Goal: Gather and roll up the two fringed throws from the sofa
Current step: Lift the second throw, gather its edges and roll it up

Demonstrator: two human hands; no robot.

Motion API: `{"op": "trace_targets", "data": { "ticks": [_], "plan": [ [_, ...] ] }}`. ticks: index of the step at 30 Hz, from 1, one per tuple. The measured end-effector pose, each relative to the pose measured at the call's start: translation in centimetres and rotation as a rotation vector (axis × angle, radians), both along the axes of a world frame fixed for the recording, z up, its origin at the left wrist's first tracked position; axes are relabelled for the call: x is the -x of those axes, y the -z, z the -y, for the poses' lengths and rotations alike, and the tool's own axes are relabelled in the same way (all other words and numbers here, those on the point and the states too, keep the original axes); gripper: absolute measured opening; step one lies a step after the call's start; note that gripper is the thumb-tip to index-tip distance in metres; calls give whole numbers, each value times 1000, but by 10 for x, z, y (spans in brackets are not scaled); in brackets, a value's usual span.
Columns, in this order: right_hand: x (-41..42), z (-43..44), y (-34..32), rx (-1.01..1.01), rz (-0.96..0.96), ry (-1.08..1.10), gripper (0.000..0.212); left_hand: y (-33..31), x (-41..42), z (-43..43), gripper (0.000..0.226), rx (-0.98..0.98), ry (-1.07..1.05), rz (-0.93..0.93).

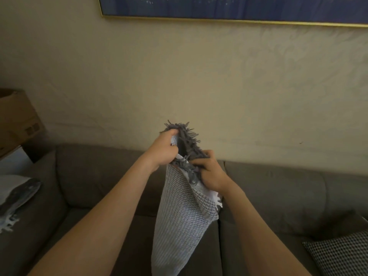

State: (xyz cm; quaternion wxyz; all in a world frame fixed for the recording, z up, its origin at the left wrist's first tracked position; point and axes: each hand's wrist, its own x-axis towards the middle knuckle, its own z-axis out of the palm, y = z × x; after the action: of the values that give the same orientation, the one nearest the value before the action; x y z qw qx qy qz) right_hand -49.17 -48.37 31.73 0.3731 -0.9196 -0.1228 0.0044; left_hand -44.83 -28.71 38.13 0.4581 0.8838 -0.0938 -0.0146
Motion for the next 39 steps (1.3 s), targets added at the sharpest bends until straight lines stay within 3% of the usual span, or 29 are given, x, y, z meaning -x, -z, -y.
{"op": "trace_targets", "data": {
  "ticks": [2,4,7,11,14,16,19,21,22,26,28,30,37,39],
  "plan": [
    [7,-8,-16,-211,-189,-1,20,0,-1,3,69,10,-30,22],
    [8,-12,-23,-293,-217,-26,34,2,-3,3,68,6,-64,44],
    [3,-11,-26,-146,-170,-129,58,-3,-2,5,63,44,-124,64],
    [2,-1,-36,51,-222,-147,31,-8,-2,7,52,91,-208,104],
    [6,6,-40,78,-283,-74,38,-8,-7,4,56,85,-290,147],
    [8,10,-45,203,-286,-24,47,-8,-9,1,58,62,-338,168],
    [8,16,-40,452,-39,157,57,-9,-10,-3,56,43,-367,195],
    [7,19,-30,540,213,332,55,-9,-11,-5,59,40,-377,202],
    [7,18,-26,534,252,355,54,-7,-12,-6,58,39,-371,206],
    [12,12,-16,166,16,80,47,-6,-10,-5,58,48,-318,207],
    [18,4,-12,40,36,56,47,-7,-8,-3,61,45,-308,204],
    [23,-9,-9,72,144,87,30,-6,-6,-2,62,45,-310,202],
    [16,-32,-11,353,177,177,35,-6,-1,-3,58,38,-282,211],
    [10,-33,-16,326,185,208,38,-6,2,-2,54,46,-253,222]
  ]
}}
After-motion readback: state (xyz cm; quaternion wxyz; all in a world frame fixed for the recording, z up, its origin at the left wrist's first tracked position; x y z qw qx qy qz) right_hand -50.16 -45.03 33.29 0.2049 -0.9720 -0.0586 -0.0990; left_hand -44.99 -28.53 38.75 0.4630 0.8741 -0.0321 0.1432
